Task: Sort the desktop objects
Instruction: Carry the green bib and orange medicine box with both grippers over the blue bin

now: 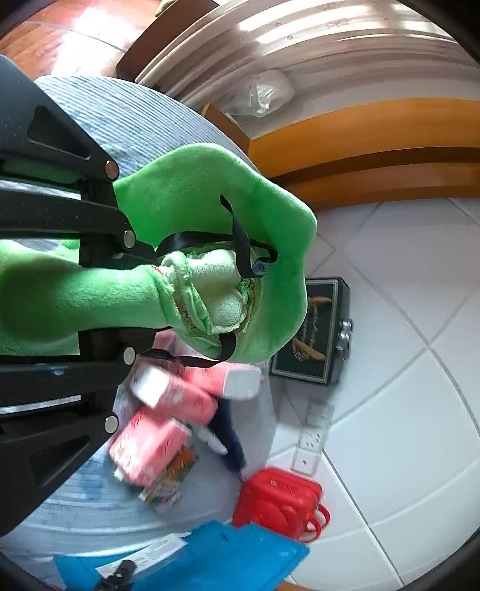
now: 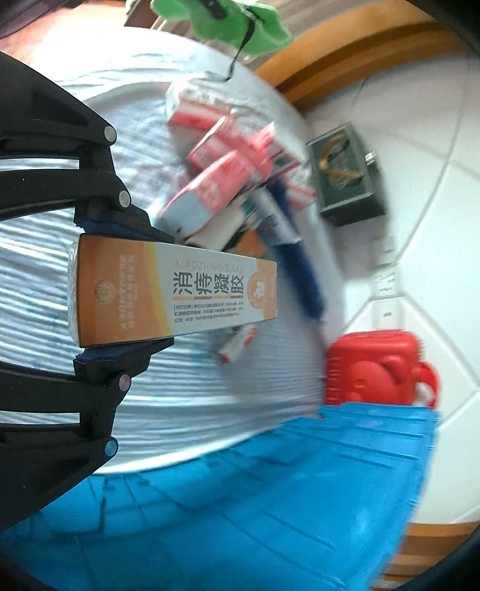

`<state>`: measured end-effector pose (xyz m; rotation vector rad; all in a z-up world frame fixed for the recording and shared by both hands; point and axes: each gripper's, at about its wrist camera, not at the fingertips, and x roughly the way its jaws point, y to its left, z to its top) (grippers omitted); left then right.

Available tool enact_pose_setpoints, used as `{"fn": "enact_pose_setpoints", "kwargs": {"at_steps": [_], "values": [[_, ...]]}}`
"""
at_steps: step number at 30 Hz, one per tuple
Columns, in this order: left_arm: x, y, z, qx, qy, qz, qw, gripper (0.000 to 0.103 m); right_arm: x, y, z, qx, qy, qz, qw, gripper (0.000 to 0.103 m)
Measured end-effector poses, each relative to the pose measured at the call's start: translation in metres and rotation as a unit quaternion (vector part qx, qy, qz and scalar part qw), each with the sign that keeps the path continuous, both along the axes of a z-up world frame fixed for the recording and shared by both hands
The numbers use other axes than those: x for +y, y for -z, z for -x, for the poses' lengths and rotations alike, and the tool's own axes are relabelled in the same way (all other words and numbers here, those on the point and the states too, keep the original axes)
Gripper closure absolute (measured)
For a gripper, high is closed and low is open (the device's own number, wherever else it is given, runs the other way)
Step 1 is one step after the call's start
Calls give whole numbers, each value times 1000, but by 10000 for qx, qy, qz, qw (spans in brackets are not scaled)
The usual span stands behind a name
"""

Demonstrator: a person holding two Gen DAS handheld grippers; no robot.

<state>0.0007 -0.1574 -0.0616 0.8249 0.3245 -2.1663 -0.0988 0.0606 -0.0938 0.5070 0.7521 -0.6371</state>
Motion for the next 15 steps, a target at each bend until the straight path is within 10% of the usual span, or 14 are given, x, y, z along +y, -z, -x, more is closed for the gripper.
{"fn": "enact_pose_setpoints", "kwargs": {"at_steps": [15], "values": [[112, -47, 18, 524, 887, 357, 9940, 84, 55, -111, 81, -1119, -54, 1377, 9841, 58]]}}
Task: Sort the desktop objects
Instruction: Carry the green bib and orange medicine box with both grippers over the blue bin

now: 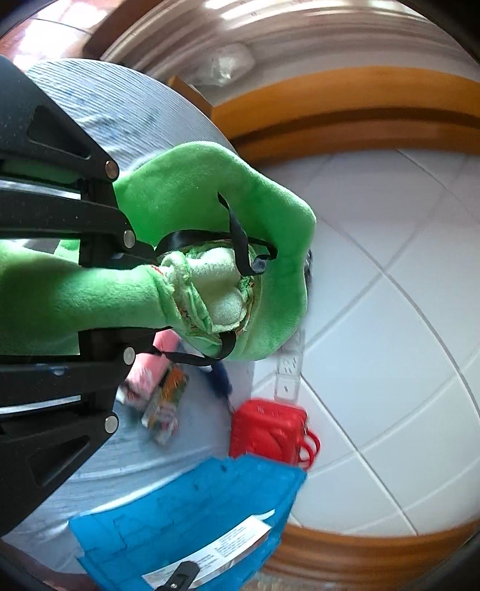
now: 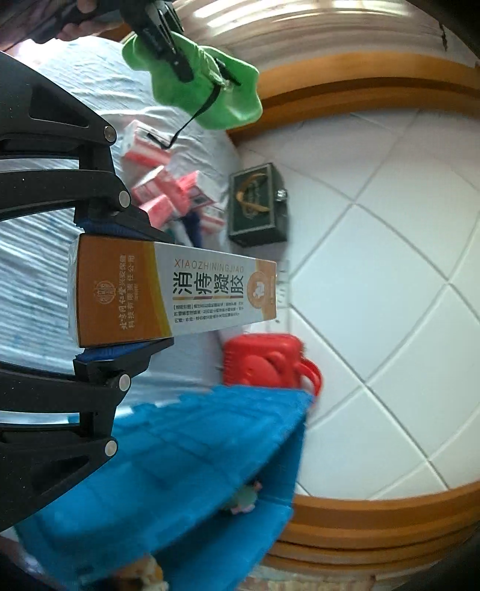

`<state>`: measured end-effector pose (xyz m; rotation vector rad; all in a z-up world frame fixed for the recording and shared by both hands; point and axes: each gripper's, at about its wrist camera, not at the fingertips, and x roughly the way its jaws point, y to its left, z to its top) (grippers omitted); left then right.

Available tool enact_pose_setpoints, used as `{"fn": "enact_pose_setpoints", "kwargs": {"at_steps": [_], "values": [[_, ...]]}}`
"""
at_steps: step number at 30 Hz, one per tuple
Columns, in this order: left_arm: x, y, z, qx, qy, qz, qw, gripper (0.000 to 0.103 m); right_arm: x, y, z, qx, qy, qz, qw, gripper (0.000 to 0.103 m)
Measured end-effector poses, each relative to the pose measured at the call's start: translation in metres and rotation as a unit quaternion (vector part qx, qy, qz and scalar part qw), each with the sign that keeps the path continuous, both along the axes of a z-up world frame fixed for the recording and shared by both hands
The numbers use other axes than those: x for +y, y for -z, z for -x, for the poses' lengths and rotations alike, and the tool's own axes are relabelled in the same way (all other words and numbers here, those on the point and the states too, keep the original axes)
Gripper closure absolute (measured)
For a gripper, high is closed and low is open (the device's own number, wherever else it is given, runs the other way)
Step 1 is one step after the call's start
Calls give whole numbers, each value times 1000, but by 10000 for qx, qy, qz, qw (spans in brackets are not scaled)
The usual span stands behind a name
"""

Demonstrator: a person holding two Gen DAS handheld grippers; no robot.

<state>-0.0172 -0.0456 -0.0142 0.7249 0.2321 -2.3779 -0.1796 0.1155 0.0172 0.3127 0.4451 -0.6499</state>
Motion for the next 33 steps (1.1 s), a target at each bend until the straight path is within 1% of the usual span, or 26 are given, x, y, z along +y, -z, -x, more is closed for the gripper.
{"fn": "enact_pose_setpoints", "kwargs": {"at_steps": [7, 9, 13, 19, 22, 25, 26, 30, 33], "values": [[59, -27, 26, 247, 658, 219, 9973, 84, -5, -23, 44, -247, 284, 258, 9990, 58], [76, -34, 36, 309, 841, 310, 9955, 84, -9, -29, 58, -292, 386, 349, 9982, 58], [109, -46, 57, 422, 1179, 367, 9914, 84, -20, -43, 89, -400, 619, 490, 9961, 58], [167, -64, 93, 570, 1670, 449, 9833, 84, -48, -57, 137, -492, 981, 635, 9919, 58], [195, -73, 107, 635, 1816, 546, 9798, 84, -66, -59, 163, -540, 1133, 638, 9900, 58], [221, -79, 126, 717, 1953, 525, 9767, 84, -83, -61, 186, -482, 1293, 765, 9875, 58], [232, -82, 132, 742, 1543, 596, 9834, 84, -88, -62, 192, -465, 1319, 801, 9869, 58], [270, -86, 160, 790, 1728, 636, 9797, 84, -113, -64, 225, -435, 1445, 964, 9838, 58], [300, -90, 186, 793, 1835, 650, 9776, 84, -138, -62, 245, -396, 1514, 992, 9827, 58]]}}
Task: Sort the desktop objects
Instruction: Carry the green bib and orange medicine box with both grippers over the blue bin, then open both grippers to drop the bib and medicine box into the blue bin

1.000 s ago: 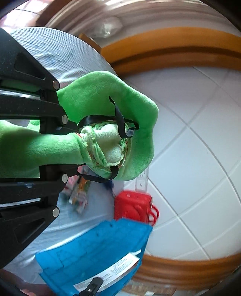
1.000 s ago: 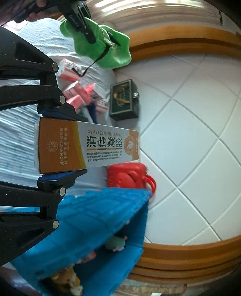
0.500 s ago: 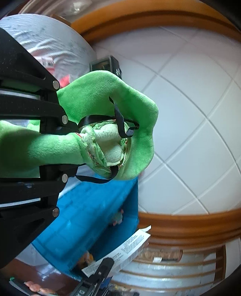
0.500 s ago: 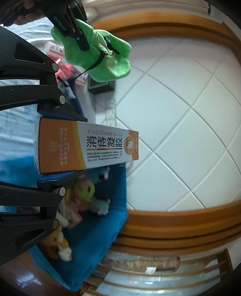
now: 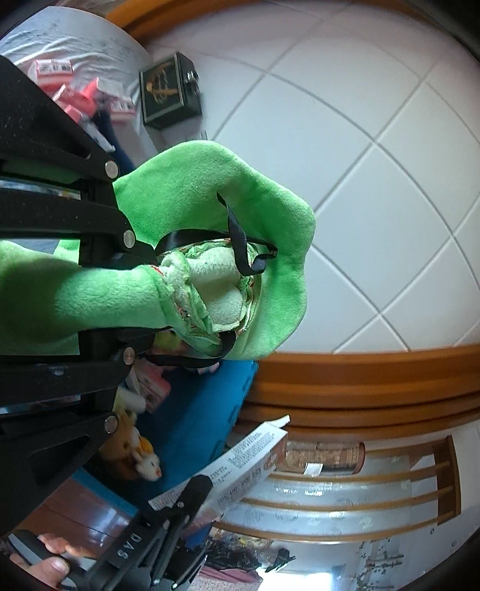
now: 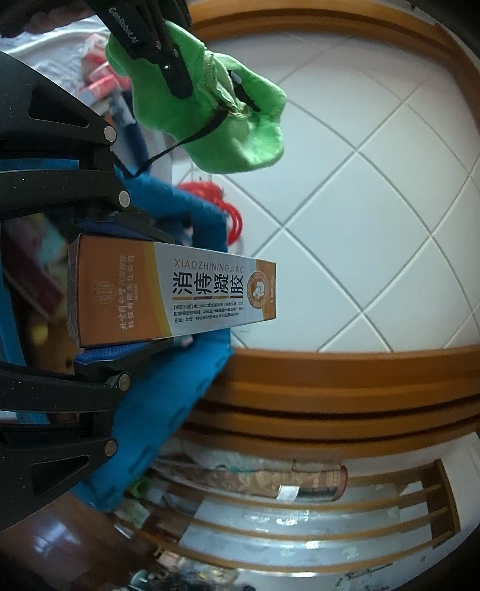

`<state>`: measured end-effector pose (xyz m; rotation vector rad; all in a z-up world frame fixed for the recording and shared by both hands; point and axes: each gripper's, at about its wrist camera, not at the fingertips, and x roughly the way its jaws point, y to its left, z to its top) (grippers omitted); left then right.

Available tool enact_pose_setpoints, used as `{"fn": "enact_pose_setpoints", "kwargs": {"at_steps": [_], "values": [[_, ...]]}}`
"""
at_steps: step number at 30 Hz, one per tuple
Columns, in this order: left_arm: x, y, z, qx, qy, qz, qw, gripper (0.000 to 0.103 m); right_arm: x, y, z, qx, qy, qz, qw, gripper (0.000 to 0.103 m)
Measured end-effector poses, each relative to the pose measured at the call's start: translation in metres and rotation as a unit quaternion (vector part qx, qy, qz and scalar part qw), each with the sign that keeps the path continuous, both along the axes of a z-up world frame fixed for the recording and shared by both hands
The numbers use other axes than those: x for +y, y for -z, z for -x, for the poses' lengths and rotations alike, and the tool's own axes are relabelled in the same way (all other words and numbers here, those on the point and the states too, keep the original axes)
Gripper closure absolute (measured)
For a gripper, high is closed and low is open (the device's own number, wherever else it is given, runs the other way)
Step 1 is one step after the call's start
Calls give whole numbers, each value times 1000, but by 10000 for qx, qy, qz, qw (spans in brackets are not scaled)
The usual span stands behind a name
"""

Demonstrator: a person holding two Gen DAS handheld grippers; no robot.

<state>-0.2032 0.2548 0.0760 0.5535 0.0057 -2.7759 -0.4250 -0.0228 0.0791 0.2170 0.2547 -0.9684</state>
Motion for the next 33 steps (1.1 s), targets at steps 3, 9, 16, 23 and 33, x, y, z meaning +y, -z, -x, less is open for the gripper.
{"fn": "enact_pose_setpoints", "kwargs": {"at_steps": [3, 9, 16, 23, 33], "values": [[23, -5, 28, -74, 81, -41, 9999, 84, -20, 4, 11, 85, 15, -37, 10000, 58], [40, -7, 91, -363, 155, -157, 9991, 84, -80, 13, 22, 284, -60, -233, 9993, 58], [44, 10, 176, -1083, 36, -419, 9932, 84, -146, 19, -2, 771, -245, -665, 9945, 58], [47, 40, 227, -1884, 20, -828, 9786, 84, -186, 50, -34, 1826, -455, -1132, 9756, 58], [53, 60, 246, -2358, -265, -687, 9690, 75, -205, 73, -27, 2013, -421, -1561, 9661, 58]]}}
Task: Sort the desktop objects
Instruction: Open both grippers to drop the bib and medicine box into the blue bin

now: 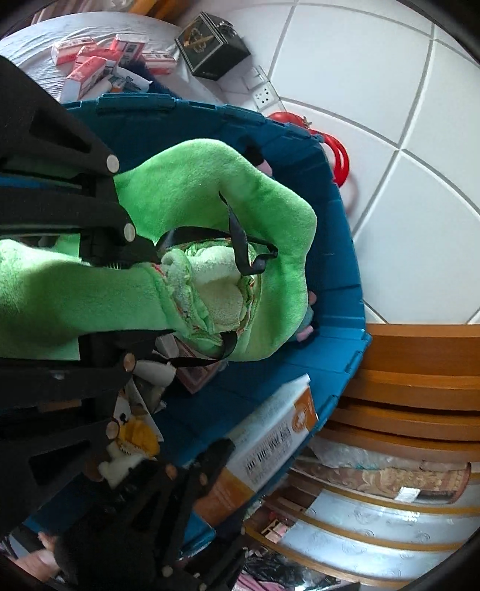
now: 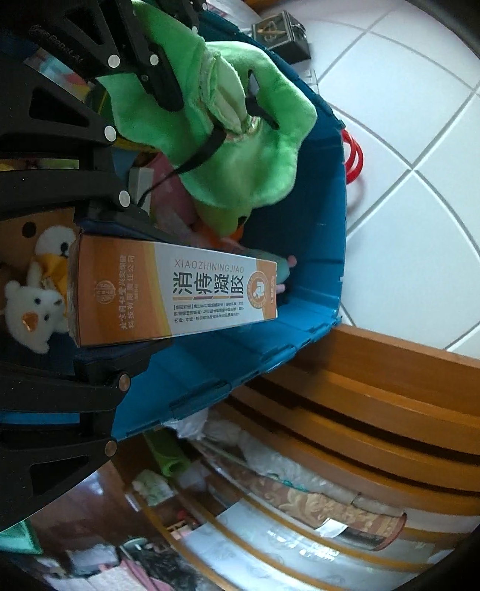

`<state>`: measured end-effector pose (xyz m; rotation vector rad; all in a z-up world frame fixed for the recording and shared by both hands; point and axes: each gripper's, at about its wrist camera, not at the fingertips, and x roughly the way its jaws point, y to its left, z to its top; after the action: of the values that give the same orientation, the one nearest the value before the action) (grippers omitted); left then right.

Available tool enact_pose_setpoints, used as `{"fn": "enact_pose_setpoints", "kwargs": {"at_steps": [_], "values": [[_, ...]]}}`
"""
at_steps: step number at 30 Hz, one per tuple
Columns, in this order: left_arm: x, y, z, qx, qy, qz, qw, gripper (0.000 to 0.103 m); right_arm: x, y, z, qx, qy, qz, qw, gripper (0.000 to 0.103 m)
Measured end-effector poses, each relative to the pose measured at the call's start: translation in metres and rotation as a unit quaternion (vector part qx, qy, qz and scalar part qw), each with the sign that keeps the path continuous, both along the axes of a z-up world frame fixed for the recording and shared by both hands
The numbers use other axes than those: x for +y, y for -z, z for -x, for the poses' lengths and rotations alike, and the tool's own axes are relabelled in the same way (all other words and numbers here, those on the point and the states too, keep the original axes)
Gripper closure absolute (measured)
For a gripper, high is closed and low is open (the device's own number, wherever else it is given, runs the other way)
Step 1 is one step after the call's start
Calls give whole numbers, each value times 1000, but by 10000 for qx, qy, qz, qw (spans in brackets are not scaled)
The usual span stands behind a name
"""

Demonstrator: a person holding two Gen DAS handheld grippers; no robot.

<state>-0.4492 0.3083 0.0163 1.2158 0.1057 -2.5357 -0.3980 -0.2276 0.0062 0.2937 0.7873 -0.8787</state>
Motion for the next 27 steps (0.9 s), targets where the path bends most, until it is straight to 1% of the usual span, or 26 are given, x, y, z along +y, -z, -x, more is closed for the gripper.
{"fn": "enact_pose_setpoints", "kwargs": {"at_steps": [1, 2, 3, 4, 5, 8, 9, 10, 16, 17, 18, 19, 20, 21, 23, 25, 27], "values": [[0, 2, 1, -50, -10, -39, 10000, 73, -1, -2, -1, 5, 1, -14, 10000, 58], [-4, 5, -3, -74, -16, -64, 10000, 66, -3, -2, 0, 6, -4, -26, 10000, 58], [-4, 6, -4, -95, -20, -71, 9999, 58, -3, -2, 1, 10, 6, -28, 10000, 58], [-4, 7, -4, -105, -23, -45, 9999, 53, -7, -1, 2, 14, 5, -40, 10000, 58], [-2, 7, -5, -103, -29, 8, 9999, 47, -9, 0, 2, 7, -406, -86, 9991, 58], [0, 7, -8, -101, -68, 81, 9999, 44, -12, 3, 1, 39, -453, -135, 9989, 58], [0, 6, -9, -106, -83, 81, 9999, 38, -12, 4, 1, 39, -460, -165, 9988, 58], [-1, 5, -9, -93, -97, 77, 9999, 36, -14, 5, 1, 52, -468, -192, 9987, 58], [-2, 5, -15, -87, -139, 33, 9999, 36, -13, 8, 2, 101, -644, -267, 9975, 58], [-2, 5, -17, -81, -145, 30, 9999, 36, -13, 8, 3, 84, -660, -286, 9974, 56], [-2, 4, -18, -70, -149, 19, 9999, 36, -13, 7, 4, 45, -667, -303, 9973, 41], [-1, 3, -19, -58, -141, -4, 9999, 36, -11, 6, 5, -3, -682, -312, 9972, 29], [-1, 3, -21, -49, -128, -26, 9999, 36, -10, 5, 7, -15, -683, -284, 9973, 10], [0, 2, -23, -38, -120, -26, 9999, 36, -7, 3, 8, 1, -664, -177, 9976, 9], [2, 0, -27, 2, -109, -2, 9999, 36, -2, -1, 11, 66, -634, -3, 9980, 9], [3, -2, -32, 42, -117, 1, 9999, 36, 0, -4, 14, 52, -617, 30, 9981, 8], [5, -5, -39, 105, -116, 5, 9999, 36, 3, -7, 20, 10, -565, 77, 9984, 4]]}}
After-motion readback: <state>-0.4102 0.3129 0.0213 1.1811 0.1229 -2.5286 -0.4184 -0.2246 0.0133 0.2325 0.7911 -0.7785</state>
